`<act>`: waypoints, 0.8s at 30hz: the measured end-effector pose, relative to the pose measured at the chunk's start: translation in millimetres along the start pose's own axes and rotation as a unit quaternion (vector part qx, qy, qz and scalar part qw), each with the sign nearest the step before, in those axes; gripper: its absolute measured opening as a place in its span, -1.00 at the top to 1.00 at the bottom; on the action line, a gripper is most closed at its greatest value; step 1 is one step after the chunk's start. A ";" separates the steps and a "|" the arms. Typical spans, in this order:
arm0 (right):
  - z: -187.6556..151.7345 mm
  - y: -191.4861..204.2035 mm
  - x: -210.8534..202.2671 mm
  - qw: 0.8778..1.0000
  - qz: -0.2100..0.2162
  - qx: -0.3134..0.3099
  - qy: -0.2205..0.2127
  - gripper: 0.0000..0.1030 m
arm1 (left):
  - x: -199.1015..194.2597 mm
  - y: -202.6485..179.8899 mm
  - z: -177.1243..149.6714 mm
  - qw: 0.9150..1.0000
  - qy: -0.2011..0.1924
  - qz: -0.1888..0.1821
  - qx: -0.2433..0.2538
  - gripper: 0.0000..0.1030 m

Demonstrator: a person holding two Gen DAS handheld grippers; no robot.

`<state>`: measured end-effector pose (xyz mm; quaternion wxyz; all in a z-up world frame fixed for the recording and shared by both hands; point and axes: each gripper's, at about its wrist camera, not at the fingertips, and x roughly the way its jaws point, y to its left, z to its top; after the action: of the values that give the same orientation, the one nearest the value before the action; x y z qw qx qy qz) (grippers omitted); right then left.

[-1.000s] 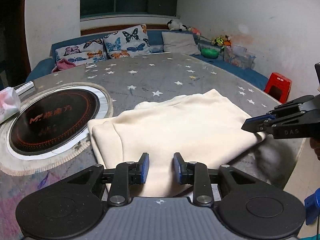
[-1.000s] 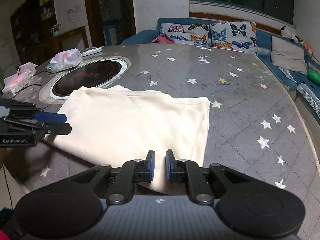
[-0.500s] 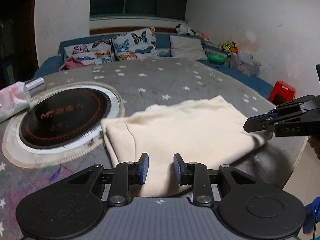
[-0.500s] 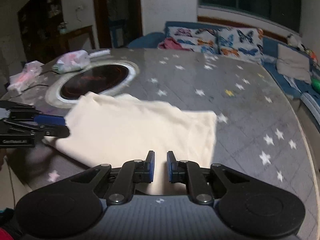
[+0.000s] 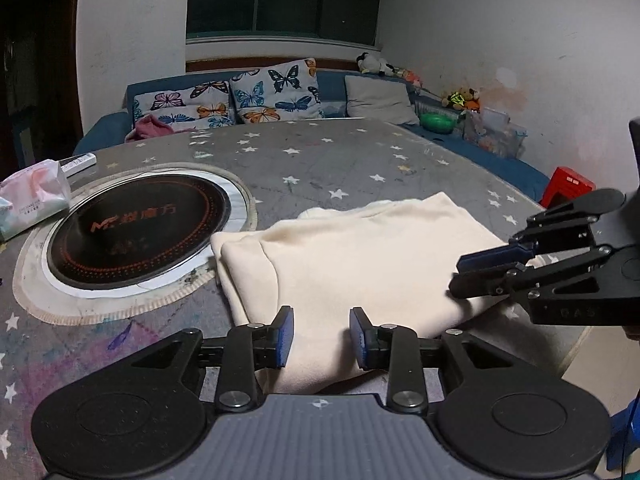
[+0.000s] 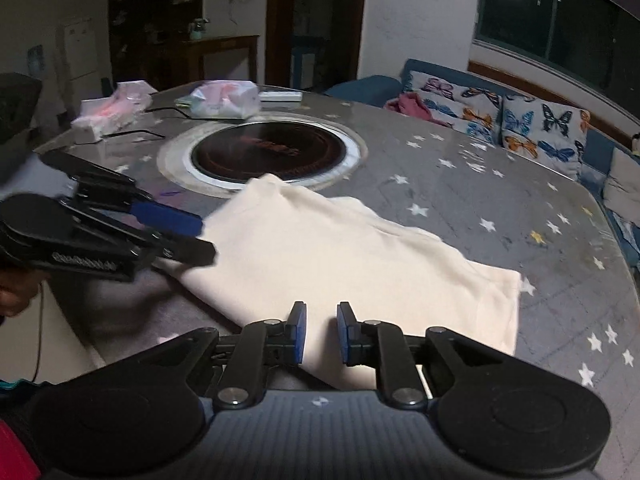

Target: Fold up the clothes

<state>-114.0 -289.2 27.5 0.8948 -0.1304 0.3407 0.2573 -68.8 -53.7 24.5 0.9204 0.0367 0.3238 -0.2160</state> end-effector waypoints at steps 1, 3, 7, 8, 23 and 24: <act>0.3 2.7 0.8 1.000 0.004 -0.004 0.000 0.69 | 1.6 -0.2 -1.9 1.000 0.002 0.001 -0.001 0.33; -3.5 8.0 8.1 1.000 0.000 -0.015 0.012 0.69 | 0.8 -1.0 -2.5 1.000 0.001 0.002 0.000 0.32; 0.4 9.0 2.2 1.000 0.001 -0.019 0.008 0.69 | -6.8 2.0 1.4 1.000 -0.006 0.005 -0.008 0.26; 2.7 8.6 1.2 1.000 -0.001 -0.019 0.003 0.68 | -7.7 3.2 2.1 1.000 -0.008 0.008 -0.009 0.26; 18.9 -55.6 14.5 0.995 -0.038 0.087 -0.023 0.61 | 2.3 13.1 -3.0 0.999 0.013 0.019 -0.022 0.25; 19.8 -66.7 19.6 0.993 -0.051 0.102 -0.024 0.61 | 2.8 13.4 -3.3 0.999 0.014 0.019 -0.023 0.25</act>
<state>-54.1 -329.4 32.5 0.9233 -0.0497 0.3367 0.1781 -63.1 -42.0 19.2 0.9203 0.0252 0.3409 -0.1902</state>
